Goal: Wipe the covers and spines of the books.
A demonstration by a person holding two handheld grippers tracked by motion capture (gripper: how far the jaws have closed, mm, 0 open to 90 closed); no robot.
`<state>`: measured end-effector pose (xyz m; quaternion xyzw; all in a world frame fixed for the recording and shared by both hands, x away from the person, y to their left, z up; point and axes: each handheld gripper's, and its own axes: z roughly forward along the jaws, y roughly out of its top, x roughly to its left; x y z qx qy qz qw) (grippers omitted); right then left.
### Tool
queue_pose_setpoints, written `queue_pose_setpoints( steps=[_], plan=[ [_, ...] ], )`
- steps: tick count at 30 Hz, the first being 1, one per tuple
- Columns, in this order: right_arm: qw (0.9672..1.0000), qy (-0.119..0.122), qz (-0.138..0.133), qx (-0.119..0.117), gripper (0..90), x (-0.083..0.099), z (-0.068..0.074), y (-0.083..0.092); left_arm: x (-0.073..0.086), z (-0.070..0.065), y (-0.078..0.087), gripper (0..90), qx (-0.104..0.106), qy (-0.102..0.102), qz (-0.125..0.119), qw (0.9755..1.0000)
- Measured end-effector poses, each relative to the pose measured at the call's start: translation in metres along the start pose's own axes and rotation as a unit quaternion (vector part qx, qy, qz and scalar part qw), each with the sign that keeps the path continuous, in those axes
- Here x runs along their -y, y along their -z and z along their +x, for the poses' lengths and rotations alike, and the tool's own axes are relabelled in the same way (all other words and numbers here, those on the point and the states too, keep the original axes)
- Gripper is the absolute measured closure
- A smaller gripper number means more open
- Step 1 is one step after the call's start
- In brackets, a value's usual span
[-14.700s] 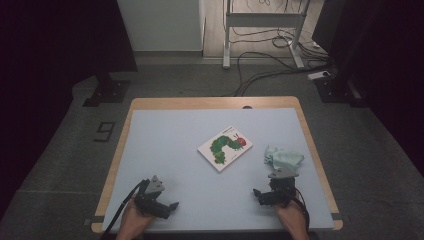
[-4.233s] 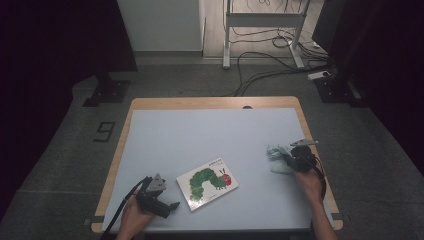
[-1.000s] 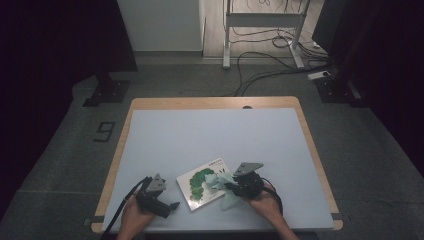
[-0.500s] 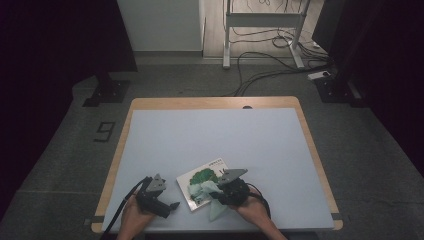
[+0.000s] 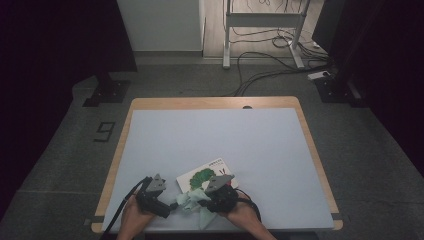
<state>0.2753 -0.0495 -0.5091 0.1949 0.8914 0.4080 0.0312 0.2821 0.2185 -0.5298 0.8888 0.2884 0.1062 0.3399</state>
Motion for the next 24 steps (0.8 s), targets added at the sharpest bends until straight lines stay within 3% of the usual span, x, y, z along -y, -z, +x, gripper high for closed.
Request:
queue_pose_setpoints(
  steps=[12, 24],
  plan=[
    [0.9997, 0.018, 0.005, -0.017, 70.0, -0.008, 0.013, -0.009, 0.000, 0.000, 0.000, 0.0, 0.000, -0.001, 0.000, 1.0000],
    [0.9998, 0.015, 0.008, -0.013, 71.8, -0.023, 0.000, -0.022, 0.000, 0.000, 0.000, 0.0, 0.000, -0.001, 0.000, 1.0000]
  ],
)
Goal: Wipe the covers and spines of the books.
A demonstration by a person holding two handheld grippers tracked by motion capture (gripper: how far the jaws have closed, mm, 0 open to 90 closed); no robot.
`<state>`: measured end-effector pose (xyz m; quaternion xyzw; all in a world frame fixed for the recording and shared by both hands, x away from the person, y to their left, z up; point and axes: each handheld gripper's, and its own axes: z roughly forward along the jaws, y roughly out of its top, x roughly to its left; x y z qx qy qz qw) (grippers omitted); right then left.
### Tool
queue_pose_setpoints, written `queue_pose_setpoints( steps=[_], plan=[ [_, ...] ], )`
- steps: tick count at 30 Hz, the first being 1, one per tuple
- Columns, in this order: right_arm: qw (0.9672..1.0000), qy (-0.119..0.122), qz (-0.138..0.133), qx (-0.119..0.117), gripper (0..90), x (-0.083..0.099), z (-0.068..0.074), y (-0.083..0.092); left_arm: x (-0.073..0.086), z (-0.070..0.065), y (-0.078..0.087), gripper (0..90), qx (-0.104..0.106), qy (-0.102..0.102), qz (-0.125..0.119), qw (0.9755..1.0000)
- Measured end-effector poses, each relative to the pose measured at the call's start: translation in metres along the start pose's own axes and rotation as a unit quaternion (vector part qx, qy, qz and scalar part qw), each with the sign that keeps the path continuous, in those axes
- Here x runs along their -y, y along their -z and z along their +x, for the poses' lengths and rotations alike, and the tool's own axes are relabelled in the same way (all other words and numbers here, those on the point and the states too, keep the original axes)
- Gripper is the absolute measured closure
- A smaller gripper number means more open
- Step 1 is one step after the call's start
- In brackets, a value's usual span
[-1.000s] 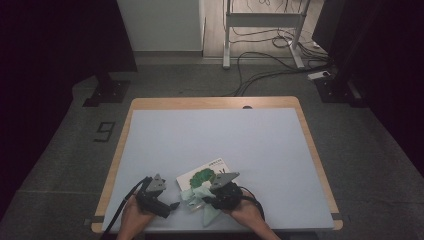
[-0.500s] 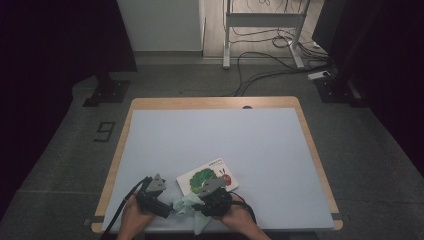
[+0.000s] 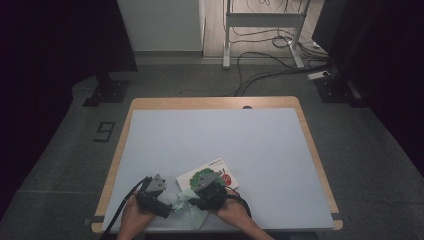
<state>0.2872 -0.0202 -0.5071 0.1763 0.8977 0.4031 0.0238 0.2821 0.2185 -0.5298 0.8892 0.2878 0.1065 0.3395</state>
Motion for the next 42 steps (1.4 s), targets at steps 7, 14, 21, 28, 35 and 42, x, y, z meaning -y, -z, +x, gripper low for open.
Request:
queue_pose_setpoints(
  steps=[7, 14, 21, 28, 35, 42],
  plan=[
    [1.0000, -0.001, 0.005, 0.005, 72.0, -0.009, -0.008, -0.008, 0.000, 0.000, 0.000, 0.0, 0.001, 0.000, 0.000, 1.0000],
    [1.0000, 0.000, 0.006, 0.004, 72.4, -0.013, -0.013, -0.011, 0.000, 0.000, 0.000, 0.0, 0.000, 0.000, 0.000, 1.0000],
    [0.9999, -0.012, 0.000, 0.008, 72.9, -0.006, -0.021, -0.005, 0.000, 0.000, 0.000, 0.0, 0.000, -0.001, 0.000, 1.0000],
    [0.9991, -0.031, -0.005, 0.029, 73.0, 0.005, -0.036, 0.008, 0.000, 0.000, 0.000, 0.0, 0.000, 0.000, 0.000, 1.0000],
    [0.9979, -0.047, -0.009, 0.045, 73.2, 0.015, -0.048, 0.018, 0.000, 0.000, 0.000, 0.0, 0.000, 0.000, 0.000, 1.0000],
    [0.9958, -0.060, -0.010, 0.068, 73.2, 0.026, -0.062, 0.030, 0.000, 0.000, 0.000, 0.0, 0.000, 0.000, 0.000, 1.0000]
  ],
)
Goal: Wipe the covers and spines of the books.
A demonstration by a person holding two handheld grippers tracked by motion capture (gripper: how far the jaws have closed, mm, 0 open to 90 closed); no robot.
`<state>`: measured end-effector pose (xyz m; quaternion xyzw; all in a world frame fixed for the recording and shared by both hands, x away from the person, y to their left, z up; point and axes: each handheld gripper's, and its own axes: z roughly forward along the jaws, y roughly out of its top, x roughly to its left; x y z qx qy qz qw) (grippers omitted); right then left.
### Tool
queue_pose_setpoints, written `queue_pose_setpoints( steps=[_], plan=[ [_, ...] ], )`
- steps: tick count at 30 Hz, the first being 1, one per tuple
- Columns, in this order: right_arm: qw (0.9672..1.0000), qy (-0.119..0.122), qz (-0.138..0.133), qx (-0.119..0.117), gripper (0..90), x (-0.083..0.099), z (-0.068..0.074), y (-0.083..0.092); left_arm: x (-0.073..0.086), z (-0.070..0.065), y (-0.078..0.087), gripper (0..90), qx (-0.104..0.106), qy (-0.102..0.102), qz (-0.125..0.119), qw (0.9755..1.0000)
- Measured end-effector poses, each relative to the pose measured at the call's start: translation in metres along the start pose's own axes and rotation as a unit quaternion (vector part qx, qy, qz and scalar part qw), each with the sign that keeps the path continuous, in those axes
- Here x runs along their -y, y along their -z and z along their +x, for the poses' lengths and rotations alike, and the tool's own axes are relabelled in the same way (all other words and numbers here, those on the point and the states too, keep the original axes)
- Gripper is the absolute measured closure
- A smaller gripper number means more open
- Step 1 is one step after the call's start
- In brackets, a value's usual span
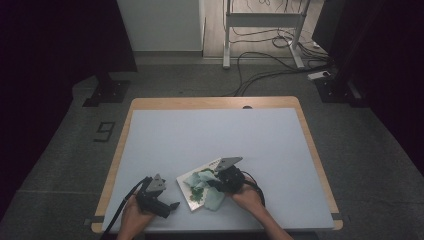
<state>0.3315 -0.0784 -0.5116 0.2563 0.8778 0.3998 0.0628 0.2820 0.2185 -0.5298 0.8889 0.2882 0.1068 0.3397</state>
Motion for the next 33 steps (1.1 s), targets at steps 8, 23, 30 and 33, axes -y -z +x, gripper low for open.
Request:
queue_pose_setpoints(
  steps=[8, 23, 30, 33],
  plan=[
    [0.9994, -0.022, -0.003, 0.028, 73.3, 0.011, -0.020, 0.013, 0.000, 0.000, 0.000, 0.0, 0.000, 0.000, 0.000, 1.0000],
    [0.9975, -0.038, 0.002, 0.060, 73.2, 0.022, -0.037, 0.027, 0.000, 0.000, 0.000, 0.0, 0.000, 0.001, 0.000, 1.0000],
    [0.9968, -0.044, 0.007, 0.066, 73.0, 0.016, -0.045, 0.023, 0.000, 0.000, 0.000, 0.0, 0.000, 0.001, 0.000, 1.0000],
    [0.9966, -0.049, 0.007, 0.066, 72.9, 0.011, -0.051, 0.018, 0.000, 0.000, 0.000, 0.0, 0.000, 0.001, 0.000, 1.0000]
  ],
)
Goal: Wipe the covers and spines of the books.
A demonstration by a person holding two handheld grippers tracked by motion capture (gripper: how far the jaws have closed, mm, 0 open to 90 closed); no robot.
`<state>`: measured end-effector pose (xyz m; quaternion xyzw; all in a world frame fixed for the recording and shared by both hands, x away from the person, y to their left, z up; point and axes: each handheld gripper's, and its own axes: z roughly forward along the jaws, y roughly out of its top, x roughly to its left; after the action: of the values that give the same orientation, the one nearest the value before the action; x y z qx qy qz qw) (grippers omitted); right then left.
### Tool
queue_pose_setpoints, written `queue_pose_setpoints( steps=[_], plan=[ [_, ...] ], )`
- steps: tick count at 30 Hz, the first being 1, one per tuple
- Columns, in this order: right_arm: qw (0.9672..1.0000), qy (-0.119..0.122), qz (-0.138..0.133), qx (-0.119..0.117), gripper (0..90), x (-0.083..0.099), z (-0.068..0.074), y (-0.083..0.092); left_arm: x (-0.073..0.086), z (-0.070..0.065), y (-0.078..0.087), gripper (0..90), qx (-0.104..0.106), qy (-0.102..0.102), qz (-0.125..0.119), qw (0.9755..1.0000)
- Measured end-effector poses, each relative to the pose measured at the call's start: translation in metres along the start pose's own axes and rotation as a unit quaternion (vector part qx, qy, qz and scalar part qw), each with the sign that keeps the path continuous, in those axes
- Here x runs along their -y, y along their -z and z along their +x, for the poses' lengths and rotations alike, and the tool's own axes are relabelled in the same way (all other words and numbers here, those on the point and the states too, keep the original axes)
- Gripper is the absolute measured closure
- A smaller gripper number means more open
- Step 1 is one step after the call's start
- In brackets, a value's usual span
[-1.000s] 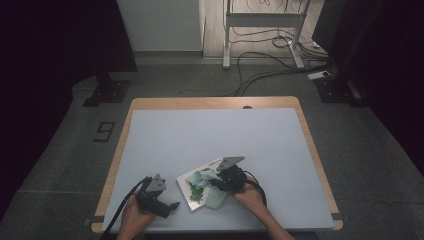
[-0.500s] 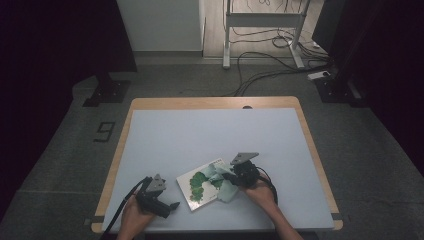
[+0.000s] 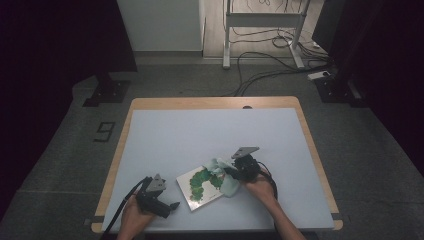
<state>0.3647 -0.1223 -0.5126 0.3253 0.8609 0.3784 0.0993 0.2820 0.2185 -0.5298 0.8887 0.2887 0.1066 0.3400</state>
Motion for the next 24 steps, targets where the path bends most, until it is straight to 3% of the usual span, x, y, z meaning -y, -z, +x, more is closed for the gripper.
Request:
queue_pose_setpoints(
  steps=[12, 24],
  plan=[
    [0.9999, 0.009, 0.006, 0.012, 72.9, -0.015, -0.005, -0.013, 0.000, 0.000, 0.000, 0.0, 0.000, -0.001, 0.001, 1.0000],
    [0.9992, 0.030, 0.013, 0.023, 72.9, -0.020, 0.005, -0.015, 0.000, 0.000, 0.000, 0.0, 0.000, -0.001, 0.001, 1.0000]
  ],
)
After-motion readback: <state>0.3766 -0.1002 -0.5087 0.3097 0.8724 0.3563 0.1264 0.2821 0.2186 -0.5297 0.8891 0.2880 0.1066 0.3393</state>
